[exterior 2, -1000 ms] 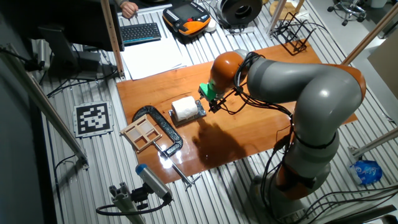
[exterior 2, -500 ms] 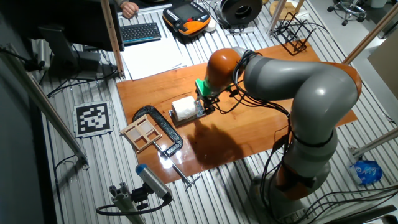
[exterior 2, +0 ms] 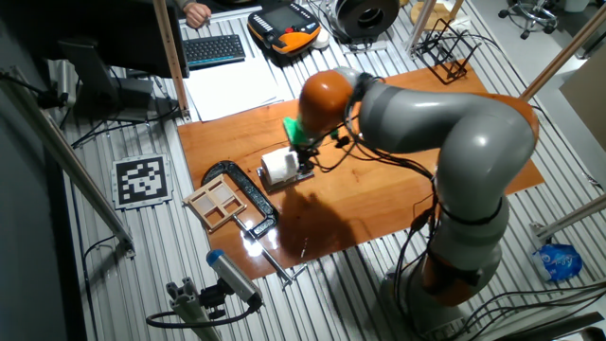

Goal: Take the roll of paper down from the shelf

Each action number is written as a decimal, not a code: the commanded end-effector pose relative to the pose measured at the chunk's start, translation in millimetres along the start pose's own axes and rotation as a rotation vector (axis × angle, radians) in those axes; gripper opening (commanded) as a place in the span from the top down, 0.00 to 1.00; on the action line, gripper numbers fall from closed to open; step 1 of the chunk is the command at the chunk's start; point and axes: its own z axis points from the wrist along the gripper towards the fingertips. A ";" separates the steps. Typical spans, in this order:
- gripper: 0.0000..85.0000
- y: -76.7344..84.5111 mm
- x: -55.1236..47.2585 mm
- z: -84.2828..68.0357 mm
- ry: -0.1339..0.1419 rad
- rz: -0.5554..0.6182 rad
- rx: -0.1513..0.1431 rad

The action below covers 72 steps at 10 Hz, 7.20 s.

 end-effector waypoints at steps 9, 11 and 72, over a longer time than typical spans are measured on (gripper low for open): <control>0.00 18.7 26.5 17.9 -0.063 0.026 -0.028; 0.00 21.4 25.9 23.7 -0.063 0.019 -0.030; 1.00 43.9 -141.5 29.3 -0.050 -0.546 -0.008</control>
